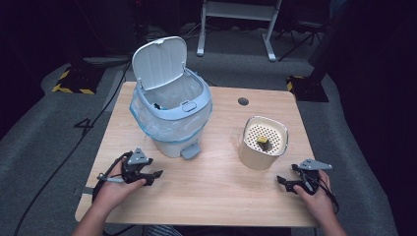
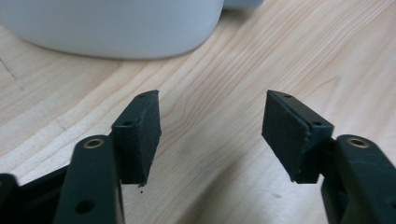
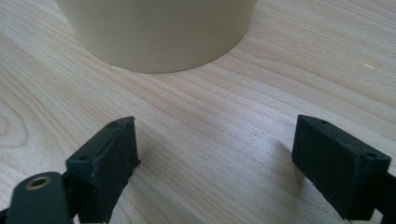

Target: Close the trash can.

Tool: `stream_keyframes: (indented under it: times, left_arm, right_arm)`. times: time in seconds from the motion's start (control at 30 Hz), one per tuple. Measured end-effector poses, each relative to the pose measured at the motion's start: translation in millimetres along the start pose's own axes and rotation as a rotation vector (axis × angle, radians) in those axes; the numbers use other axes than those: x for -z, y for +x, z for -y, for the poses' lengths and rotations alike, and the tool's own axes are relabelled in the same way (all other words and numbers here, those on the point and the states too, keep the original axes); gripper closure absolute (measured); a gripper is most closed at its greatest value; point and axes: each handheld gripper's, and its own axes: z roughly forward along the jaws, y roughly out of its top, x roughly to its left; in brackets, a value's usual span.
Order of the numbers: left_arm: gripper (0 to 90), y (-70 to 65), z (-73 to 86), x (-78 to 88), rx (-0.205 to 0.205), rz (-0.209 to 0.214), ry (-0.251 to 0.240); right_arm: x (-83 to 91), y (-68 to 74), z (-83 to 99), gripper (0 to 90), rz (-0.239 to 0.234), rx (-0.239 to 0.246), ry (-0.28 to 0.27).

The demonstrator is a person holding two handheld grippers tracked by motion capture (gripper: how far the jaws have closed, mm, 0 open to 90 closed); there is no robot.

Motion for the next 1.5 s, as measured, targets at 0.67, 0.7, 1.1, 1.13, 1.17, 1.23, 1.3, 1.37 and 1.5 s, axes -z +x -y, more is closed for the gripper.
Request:
stream_keyframes:
  times: [0.67,0.7,1.1,1.13,1.17,1.23,1.3,1.37,1.5]
  left_arm:
    - [45.0,26.7,-55.3,83.6,0.050,-0.013,-0.292]
    - [45.4,28.5,-57.6,86.1,0.045,-0.021,-0.297]
    - [50.2,40.7,-102.0,128.7,0.070,-0.059,-0.478]
    - [50.6,42.3,-105.5,131.1,0.072,-0.064,-0.493]
    - [51.4,44.3,-109.8,134.2,0.079,-0.068,-0.505]
    - [53.7,47.7,-116.8,138.4,0.082,-0.074,-0.520]
    - [56.7,50.4,-122.8,141.5,0.082,-0.085,-0.528]
    - [60.6,53.8,-129.9,145.3,0.093,-0.096,-0.547]
    - [70.5,59.3,-141.3,151.0,0.107,-0.120,-0.532]
  right_arm:
    - [0.0,-0.1,0.1,14.2,-0.001,0.000,0.000]
    - [0.0,-0.1,0.1,14.2,-0.001,0.000,-0.001]
    - [0.0,-0.2,0.1,14.2,-0.003,-0.002,-0.001]
    - [0.0,-0.2,0.1,14.2,-0.002,-0.001,-0.001]
    - [0.0,-0.2,0.1,14.2,-0.002,-0.001,-0.001]
    - [0.0,-0.2,0.1,14.3,-0.002,-0.002,-0.001]
    - [0.0,-0.3,0.1,14.3,-0.003,-0.002,-0.001]
    - [0.0,-0.2,0.1,14.3,-0.003,-0.002,-0.001]
    - [-0.1,-0.3,0.1,14.3,-0.003,-0.004,-0.001]
